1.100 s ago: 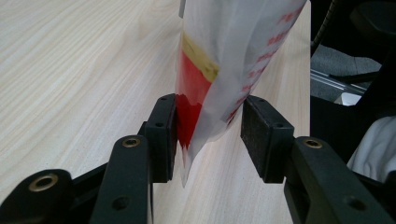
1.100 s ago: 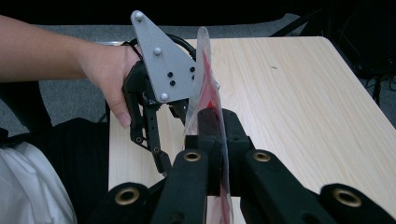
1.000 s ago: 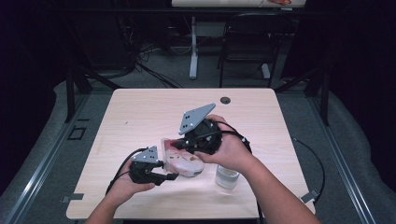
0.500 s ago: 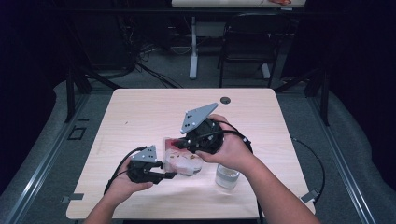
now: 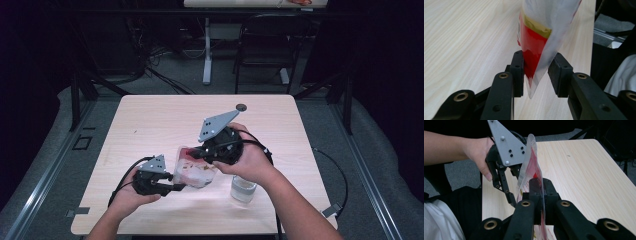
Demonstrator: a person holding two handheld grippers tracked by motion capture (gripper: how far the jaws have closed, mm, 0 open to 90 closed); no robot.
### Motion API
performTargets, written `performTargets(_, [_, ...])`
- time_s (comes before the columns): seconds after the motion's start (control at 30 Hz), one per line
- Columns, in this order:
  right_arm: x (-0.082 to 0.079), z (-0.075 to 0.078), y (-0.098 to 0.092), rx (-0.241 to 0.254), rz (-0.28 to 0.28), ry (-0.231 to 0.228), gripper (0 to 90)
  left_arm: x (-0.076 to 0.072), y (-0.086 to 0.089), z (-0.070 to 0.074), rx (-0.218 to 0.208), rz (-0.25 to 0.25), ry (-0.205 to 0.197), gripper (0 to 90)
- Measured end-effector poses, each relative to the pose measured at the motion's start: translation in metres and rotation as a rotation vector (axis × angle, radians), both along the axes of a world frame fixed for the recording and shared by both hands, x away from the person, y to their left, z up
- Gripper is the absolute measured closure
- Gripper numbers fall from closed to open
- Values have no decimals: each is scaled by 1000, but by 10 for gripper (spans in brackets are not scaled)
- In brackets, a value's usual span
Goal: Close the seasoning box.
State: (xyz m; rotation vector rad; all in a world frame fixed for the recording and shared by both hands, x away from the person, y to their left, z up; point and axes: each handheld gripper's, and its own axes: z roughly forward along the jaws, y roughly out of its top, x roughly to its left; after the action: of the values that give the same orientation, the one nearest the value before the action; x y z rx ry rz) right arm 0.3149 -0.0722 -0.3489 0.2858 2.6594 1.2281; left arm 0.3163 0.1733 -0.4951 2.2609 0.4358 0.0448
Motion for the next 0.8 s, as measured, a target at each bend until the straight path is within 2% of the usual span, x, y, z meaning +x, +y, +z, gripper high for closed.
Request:
performTargets(0.13, [0,-3,-4,3,-10,5,875,-1,0,1,13,5,4,684])
performTargets(0.23, [0,-5,-9,21,-20,16,870,0,1,1,7,3,10,697])
performTargets(0.43, [0,-9,-13,17,-29,20,876,-1,-1,-1,20,-2,17,701])
performTargets(0.67, [-1,-21,-22,30,-50,41,875,1,-1,-6,44,-15,37,704])
performTargets(0.73, [-1,-25,-24,28,-55,47,876,1,-1,-7,39,-11,36,705])
performTargets(0.77, [-1,-27,-25,32,-58,51,875,0,-1,-7,66,-2,33,706])
performTargets(0.8, [-2,-29,-26,34,-63,53,875,1,-1,-8,58,-12,41,707])
